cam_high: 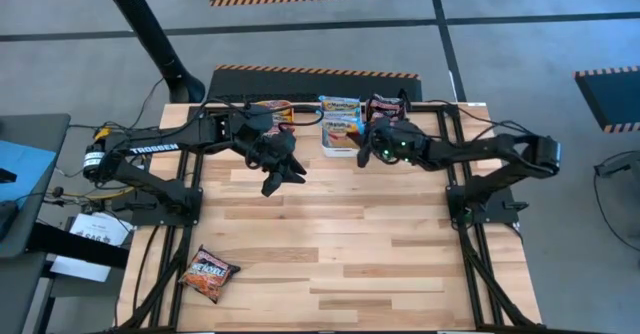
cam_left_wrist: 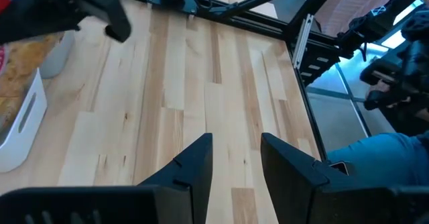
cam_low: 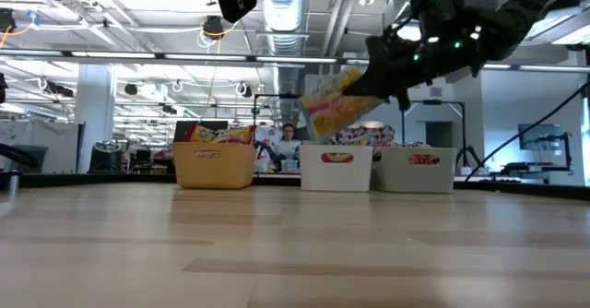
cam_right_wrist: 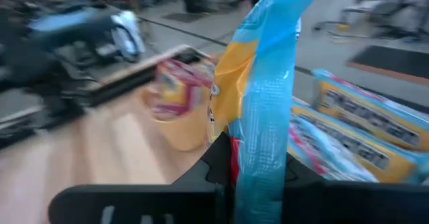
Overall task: Sort Maruchan noodles
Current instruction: Put the blue noodle pack into the white bin
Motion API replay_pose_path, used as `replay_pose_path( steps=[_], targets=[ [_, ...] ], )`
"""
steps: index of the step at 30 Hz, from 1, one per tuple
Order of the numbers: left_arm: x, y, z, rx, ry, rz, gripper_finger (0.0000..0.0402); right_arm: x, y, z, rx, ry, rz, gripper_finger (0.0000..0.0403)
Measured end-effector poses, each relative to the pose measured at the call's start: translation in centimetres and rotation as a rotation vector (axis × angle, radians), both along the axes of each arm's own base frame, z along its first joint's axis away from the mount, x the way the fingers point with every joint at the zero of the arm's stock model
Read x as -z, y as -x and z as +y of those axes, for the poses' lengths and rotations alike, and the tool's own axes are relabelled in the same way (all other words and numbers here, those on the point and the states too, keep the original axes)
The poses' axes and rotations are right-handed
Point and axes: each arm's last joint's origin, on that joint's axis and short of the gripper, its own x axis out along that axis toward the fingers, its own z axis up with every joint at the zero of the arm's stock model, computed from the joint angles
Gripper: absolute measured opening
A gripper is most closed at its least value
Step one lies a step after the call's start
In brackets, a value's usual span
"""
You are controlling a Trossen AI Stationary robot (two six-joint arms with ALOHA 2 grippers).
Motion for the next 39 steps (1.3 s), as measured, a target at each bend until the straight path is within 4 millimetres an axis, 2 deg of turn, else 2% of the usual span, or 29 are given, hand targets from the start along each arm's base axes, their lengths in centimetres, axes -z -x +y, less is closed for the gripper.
replay_pose_path(
  steps=[13, 22, 25, 33, 39],
  targets=[
    [0.0, 0.0, 0.0, 0.004, -0.009, -0.002, 0.0112, 2.3, -0.5, -2.0, -0.007, -0.053, 0.002, 0.0052],
    [0.0, 0.0, 0.0, 0.016, -0.034, -0.008, 0.0112, 2.8, -1.3, -2.6, 0.002, -0.056, 0.006, 0.0055],
    [0.0, 0.0, 0.0, 0.016, -0.034, -0.009, 0.0112, 2.9, -1.4, -2.7, 0.002, -0.06, 0.013, 0.0075],
    [0.0, 0.0, 0.0, 0.016, -0.035, -0.009, 0.0112, 3.0, -1.2, -2.9, 0.017, -0.072, 0.024, 0.0162],
    [0.0, 0.0, 0.0, 0.015, -0.035, -0.009, 0.0112, 3.0, -1.2, -2.9, 0.017, -0.076, 0.028, 0.0191]
  ],
)
